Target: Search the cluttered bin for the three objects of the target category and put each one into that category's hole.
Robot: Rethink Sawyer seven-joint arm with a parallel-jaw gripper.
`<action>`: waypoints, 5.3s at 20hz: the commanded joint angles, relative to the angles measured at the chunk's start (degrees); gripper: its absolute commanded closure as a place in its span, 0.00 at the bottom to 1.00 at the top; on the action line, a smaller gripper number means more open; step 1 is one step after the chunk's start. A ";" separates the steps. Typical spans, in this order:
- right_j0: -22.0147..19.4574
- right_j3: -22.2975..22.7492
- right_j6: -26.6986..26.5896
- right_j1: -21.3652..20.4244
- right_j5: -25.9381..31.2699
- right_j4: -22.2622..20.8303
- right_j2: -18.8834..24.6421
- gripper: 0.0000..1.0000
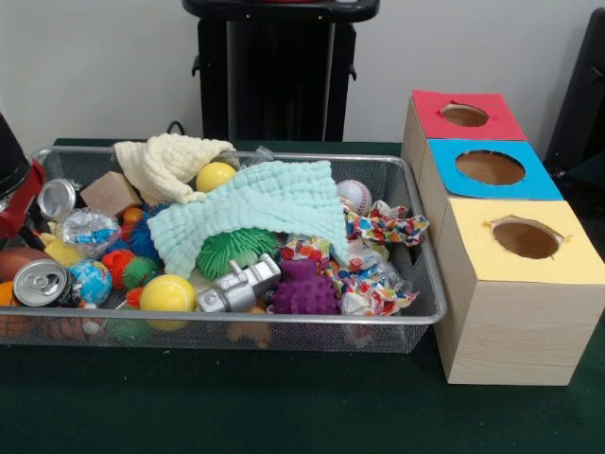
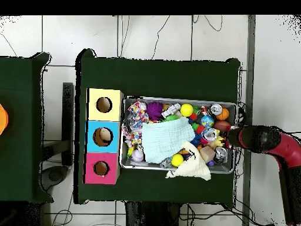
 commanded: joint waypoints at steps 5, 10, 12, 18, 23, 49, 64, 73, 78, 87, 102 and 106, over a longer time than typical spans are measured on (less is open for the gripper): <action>0.37 -3.98 -10.57 5.80 -7.79 -6.02 -2.28 1.00; 0.48 -1.06 -5.97 2.29 -7.04 -4.85 -2.93 1.00; 0.38 1.61 -2.76 -1.12 -6.68 -4.12 -3.34 1.00; 0.79 6.97 1.70 -10.91 -2.07 -0.83 -3.04 1.00; 0.71 11.14 5.31 -17.02 -1.24 1.29 -3.01 1.00; -1.79 33.38 20.08 -33.31 -10.23 11.47 -10.12 1.00; 4.55 51.60 39.25 -48.76 -21.05 27.38 -23.78 1.00; 10.56 62.04 47.45 -58.24 -28.02 35.63 -33.84 1.00; 14.44 68.12 51.49 -59.13 -34.06 40.01 -36.45 1.00; 17.52 75.25 57.41 -45.07 -58.46 41.59 -37.50 1.00; 25.10 82.98 70.10 -38.15 -73.43 42.46 -35.65 1.00; 27.51 87.16 74.83 -47.90 -67.50 45.19 -32.38 1.00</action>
